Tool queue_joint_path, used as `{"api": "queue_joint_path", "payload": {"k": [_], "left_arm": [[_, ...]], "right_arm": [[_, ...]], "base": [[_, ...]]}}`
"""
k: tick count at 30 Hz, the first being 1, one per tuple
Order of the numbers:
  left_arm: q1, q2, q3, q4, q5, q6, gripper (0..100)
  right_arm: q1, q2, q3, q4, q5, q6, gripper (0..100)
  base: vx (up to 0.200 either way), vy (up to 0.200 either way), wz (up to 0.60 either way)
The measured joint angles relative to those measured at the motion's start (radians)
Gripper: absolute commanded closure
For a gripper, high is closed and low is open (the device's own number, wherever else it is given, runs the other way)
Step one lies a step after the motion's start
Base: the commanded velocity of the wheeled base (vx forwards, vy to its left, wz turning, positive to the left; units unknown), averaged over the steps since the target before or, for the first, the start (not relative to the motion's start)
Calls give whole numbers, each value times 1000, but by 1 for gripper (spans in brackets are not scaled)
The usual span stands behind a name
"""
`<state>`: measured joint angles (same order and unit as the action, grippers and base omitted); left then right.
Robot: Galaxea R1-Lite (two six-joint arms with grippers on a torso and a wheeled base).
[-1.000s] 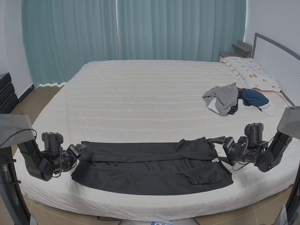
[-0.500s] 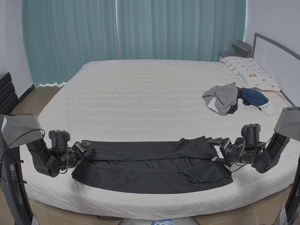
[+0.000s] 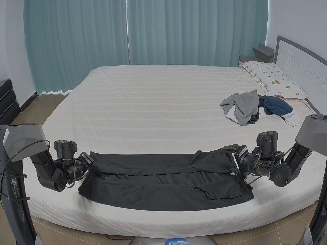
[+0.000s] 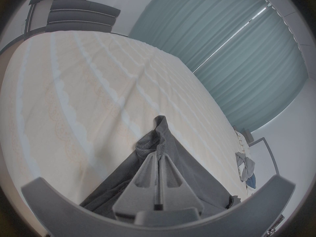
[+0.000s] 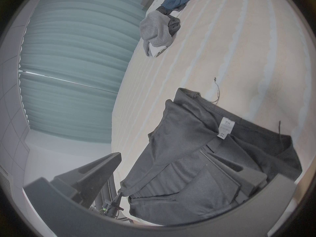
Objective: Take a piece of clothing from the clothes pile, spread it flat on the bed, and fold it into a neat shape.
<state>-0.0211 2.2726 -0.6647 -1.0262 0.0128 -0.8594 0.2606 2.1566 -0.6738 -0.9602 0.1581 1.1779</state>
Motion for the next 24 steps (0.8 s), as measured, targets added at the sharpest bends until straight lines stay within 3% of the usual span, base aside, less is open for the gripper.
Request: {"api": "queue_joint_path", "payload": {"k": [13, 24], "left_arm": [[-2, -37, 0, -6, 5, -1, 100], [-2, -44, 1, -6, 6, 0, 100]], "right_arm": [[64, 74, -133, 181, -97, 44, 0], [113, 147, -200, 195, -206, 41, 0]], "base": [[0, 0, 0], [0, 0, 0]]}}
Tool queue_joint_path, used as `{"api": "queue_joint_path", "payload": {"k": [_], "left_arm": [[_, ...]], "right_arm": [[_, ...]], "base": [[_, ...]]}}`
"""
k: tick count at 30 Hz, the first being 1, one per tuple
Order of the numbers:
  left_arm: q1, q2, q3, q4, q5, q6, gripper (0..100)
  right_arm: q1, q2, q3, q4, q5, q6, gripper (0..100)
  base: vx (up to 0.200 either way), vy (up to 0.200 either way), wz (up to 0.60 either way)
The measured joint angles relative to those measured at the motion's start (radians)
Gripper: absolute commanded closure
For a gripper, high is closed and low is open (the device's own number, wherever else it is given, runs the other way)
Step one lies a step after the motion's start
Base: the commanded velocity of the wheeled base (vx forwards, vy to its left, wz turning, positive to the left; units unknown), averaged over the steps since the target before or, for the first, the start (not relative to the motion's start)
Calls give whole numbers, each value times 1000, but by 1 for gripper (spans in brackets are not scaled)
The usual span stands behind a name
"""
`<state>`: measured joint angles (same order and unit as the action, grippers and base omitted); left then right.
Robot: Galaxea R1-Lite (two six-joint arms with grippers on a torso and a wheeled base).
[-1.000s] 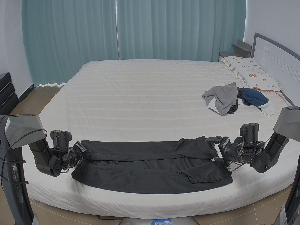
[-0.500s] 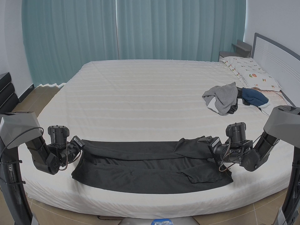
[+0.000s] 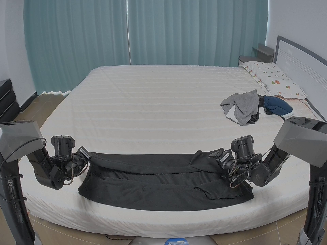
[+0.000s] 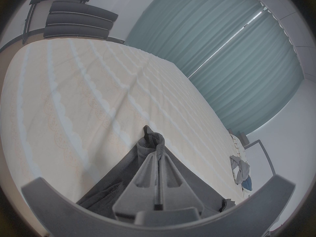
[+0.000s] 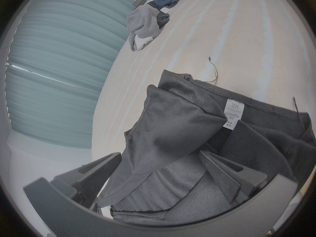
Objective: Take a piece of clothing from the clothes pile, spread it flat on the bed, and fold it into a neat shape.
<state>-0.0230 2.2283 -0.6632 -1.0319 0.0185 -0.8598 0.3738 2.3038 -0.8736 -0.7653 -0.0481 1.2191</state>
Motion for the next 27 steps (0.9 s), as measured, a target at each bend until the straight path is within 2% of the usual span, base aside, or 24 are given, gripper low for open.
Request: {"api": "queue_joint_path", "payload": {"k": [7, 8, 27], "left_arm": [[0, 0, 0, 0, 0, 1, 100], [0, 0, 0, 0, 0, 1, 100], [1, -13, -12, 7, -3, 10, 100]], "right_arm": [[-3, 34, -38, -5, -31, -1, 0], [-5, 38, -44, -5, -35, -2, 100], [-37, 10, -60, -8, -38, -14, 100]], "base": [[0, 0, 0], [0, 0, 0], [0, 0, 0]]}}
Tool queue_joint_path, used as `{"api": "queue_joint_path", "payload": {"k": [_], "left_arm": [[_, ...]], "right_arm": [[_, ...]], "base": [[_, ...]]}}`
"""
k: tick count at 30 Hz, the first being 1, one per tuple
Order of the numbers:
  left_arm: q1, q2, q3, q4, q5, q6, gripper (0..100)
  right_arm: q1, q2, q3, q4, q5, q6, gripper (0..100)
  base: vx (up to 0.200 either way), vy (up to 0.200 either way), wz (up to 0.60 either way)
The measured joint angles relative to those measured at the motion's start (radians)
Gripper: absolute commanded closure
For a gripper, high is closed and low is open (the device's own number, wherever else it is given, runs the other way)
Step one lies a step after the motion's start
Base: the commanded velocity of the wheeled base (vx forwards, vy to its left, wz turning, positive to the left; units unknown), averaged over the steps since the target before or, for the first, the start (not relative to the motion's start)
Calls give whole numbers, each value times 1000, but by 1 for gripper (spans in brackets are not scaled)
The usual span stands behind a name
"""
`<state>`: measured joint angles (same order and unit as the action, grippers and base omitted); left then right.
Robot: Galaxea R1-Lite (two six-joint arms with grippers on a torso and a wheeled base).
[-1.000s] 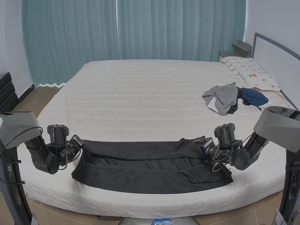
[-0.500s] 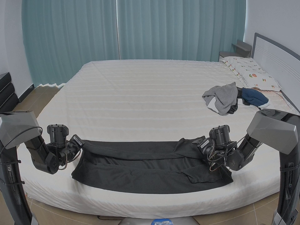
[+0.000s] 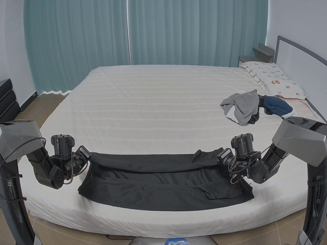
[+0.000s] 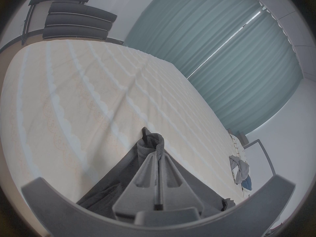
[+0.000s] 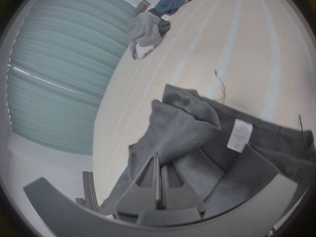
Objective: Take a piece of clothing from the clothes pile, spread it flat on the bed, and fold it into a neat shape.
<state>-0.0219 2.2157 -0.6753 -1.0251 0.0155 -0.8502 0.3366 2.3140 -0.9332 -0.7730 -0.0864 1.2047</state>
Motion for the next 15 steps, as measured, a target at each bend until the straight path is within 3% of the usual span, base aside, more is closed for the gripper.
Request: {"api": "queue_joint_path", "payload": {"k": [8, 15], "left_arm": [[7, -11, -112, 62, -2, 18, 100], [14, -9, -203, 75, -4, 29, 100]], "right_arm": [[-18, -32, -71, -5, 1, -58, 100], [-44, -45, -109, -96, 11, -166, 100]], "base": [[0, 0, 0], [0, 0, 0]]}}
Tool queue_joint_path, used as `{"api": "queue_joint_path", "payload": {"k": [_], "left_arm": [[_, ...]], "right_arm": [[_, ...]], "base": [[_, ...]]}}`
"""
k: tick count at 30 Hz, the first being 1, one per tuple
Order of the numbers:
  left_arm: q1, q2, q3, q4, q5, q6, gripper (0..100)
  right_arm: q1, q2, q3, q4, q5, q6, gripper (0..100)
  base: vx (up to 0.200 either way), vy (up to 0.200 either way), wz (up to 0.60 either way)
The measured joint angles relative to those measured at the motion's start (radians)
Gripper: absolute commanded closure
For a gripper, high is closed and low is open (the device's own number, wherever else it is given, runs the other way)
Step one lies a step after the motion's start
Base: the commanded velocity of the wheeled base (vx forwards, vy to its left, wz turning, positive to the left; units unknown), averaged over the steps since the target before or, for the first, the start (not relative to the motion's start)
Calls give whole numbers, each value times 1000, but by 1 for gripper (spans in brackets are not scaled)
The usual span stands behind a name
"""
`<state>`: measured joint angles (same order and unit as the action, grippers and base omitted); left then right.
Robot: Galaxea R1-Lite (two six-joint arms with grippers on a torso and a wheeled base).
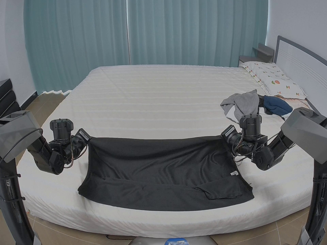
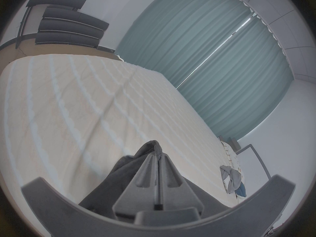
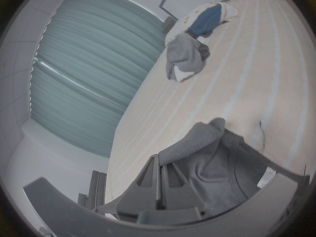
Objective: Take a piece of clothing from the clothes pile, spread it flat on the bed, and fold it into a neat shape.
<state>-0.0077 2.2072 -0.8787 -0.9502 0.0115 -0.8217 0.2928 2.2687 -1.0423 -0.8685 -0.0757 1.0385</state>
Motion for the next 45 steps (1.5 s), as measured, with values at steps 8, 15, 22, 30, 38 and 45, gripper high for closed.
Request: {"api": "queue_joint_path", "payload": {"k": [8, 15, 22, 30, 38, 45], "left_arm": [[7, 4, -32, 4, 0, 53, 100], [20, 11, -35, -6, 2, 115, 100], [27, 16, -18, -9, 2, 130, 100], [37, -3, 87, -8, -7, 218, 100], [39, -29, 236, -9, -11, 307, 100], [34, -27, 321, -10, -11, 328, 100]], "right_arm": [[-12, 0, -17, -10, 29, -35, 100], [-16, 1, -28, -11, 77, -52, 100], [-17, 6, -13, -3, 81, -58, 100], [-27, -29, 103, 0, 132, -99, 100], [-28, -58, 258, -4, 153, -163, 100], [-18, -36, 337, -30, 154, -204, 100]], "base": [[0, 0, 0], [0, 0, 0], [0, 0, 0], [0, 0, 0], [0, 0, 0], [0, 0, 0]]}}
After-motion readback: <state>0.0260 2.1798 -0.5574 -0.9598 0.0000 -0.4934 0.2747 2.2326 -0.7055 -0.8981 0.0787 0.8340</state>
